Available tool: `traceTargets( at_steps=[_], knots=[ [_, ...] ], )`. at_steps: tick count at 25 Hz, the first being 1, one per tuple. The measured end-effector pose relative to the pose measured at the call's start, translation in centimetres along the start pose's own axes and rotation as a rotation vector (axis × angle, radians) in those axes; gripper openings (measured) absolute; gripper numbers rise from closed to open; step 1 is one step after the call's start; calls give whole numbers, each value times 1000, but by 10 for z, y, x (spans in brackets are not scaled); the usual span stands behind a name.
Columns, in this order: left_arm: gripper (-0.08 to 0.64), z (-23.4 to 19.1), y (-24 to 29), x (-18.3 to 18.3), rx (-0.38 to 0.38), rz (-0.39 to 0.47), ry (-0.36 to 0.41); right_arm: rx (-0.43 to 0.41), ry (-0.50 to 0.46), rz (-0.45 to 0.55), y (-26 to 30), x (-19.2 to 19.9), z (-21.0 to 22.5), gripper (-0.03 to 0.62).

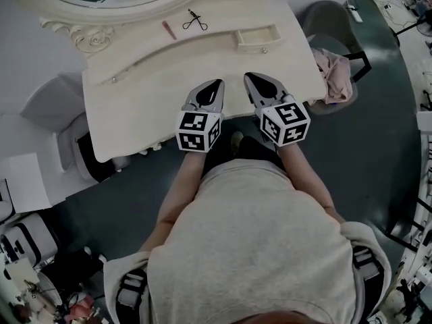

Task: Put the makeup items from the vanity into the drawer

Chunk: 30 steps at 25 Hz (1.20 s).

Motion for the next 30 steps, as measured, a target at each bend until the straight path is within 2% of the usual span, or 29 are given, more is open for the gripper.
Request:
traceTargets(
  at_steps=[8,14,18,27,30],
  knots=[
    [9,-21,5,4,-76,-17,-32,-56,8,-46,14,13,12,8],
    [9,-46,1,10,-103,-39,-65,-74,21,-78,25,21,11,8],
    [9,-61,-3,22,-132,-82,-98,-65,-52,-136,35,27,4,8],
    [12,-76,-21,39,-112,-144,-111,-89,-41,-163,54,27,-16,8],
    [39,-79,-21,51,-90,-185,-124,-84,-56,-181,60,31,-18,8]
  ],
)
Point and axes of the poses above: the fingertips, and each gripper's own axes: y forward along the fingers, z to its right, x out of its underside, the point moved 5 cm from there along -y, backward along the fingers, and after that the axes turned 9 degrees about -z, right-handed, at the moved point
